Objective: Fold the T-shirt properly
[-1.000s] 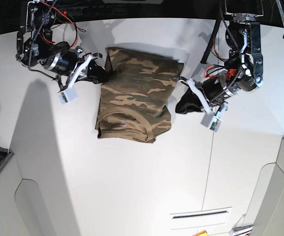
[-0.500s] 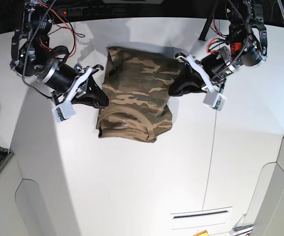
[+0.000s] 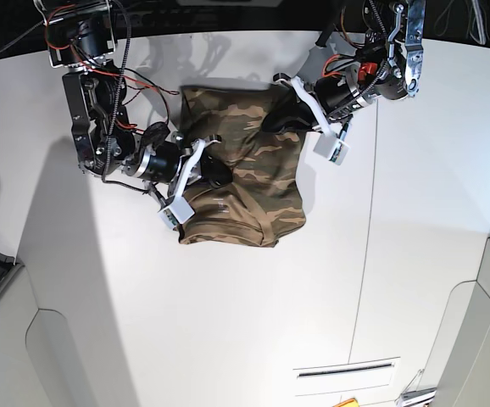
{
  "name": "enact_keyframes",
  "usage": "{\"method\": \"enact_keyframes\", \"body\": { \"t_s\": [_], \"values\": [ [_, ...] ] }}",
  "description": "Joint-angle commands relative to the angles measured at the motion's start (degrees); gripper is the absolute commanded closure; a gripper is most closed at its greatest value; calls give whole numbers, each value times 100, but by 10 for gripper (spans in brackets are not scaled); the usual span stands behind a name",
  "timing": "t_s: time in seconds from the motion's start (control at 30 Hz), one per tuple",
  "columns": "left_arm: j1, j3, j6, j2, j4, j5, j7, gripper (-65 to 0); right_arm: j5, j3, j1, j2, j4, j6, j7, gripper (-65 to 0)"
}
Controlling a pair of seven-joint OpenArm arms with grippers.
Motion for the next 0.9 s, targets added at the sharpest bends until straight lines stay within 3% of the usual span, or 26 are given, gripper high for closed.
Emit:
{"method": "enact_keyframes", "body": {
  "t_s": [0.0,0.13,0.27,0.47,0.7,0.87],
  "values": [
    [-20,-7,-22,-31,66,9,26,0,-162,-4,55,15,50,-90,-72,0],
    [-94,-9,-22,-33,284,-9,52,0,-122,31,52,17,376,-90,-186,0],
    [-24,-81,-20,-33,935,-33,380,0,131,269,20,20,1113,-90,-837,0],
    [579,-859,-22,-33,2236,-160,426,0,391,1071,-492,44,2914,-90,-1082,0],
    [1443,-1963,-24,-31,3058,-529,535,0,1222,2081,-1443,533,3958,-90,-1403,0],
    [2015,-2592,-70,-31,3126,-1078,1078,0,1952,3073,-2214,780,4360,-87,-1958,0]
  ]
}}
